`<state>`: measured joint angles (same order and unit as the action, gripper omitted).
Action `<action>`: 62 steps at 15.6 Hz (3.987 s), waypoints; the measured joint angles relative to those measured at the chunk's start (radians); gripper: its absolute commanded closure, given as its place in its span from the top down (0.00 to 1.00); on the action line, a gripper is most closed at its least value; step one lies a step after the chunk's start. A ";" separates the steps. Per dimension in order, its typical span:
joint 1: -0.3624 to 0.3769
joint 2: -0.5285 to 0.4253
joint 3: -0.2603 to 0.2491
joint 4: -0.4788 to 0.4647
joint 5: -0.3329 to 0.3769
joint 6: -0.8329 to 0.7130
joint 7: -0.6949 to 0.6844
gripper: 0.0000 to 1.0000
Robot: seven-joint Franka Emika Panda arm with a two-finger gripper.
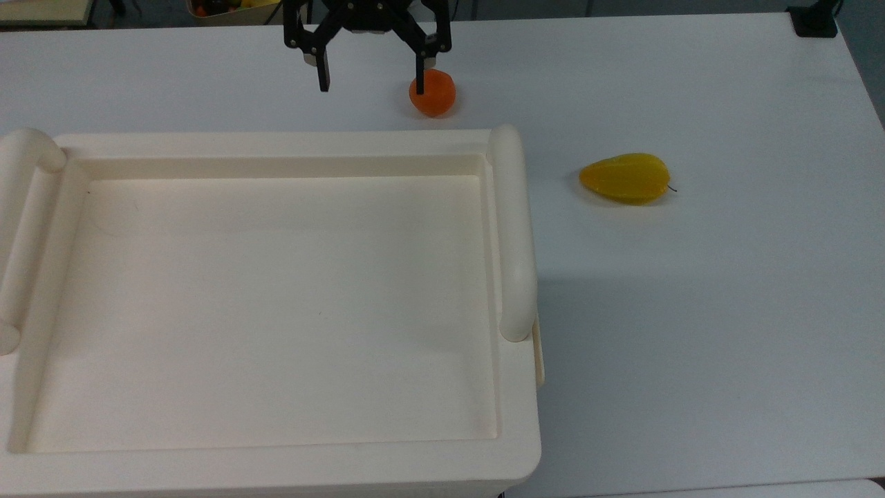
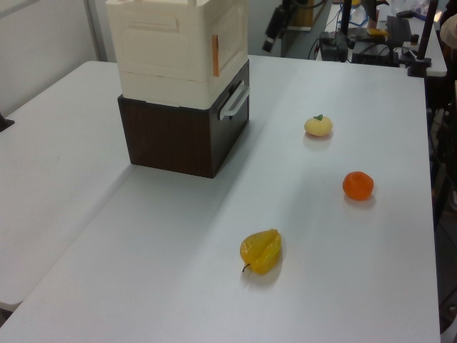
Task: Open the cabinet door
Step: 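Move the gripper up to the edge of the cream cabinet door, then hook the gripper fingers behind the door edge and pull it outward, then swing the door open further by pushing it around its hinge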
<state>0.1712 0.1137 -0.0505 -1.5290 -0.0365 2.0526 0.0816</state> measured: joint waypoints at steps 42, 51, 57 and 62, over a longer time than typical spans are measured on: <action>0.066 0.095 0.010 0.079 -0.077 0.110 0.025 0.67; 0.052 -0.006 0.000 0.111 -0.044 -0.082 0.025 1.00; 0.053 0.008 -0.001 0.136 -0.044 0.125 0.025 1.00; 0.060 0.083 0.006 0.133 -0.044 0.264 0.025 1.00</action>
<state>0.2315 0.1964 -0.0445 -1.3956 -0.0800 2.3168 0.1069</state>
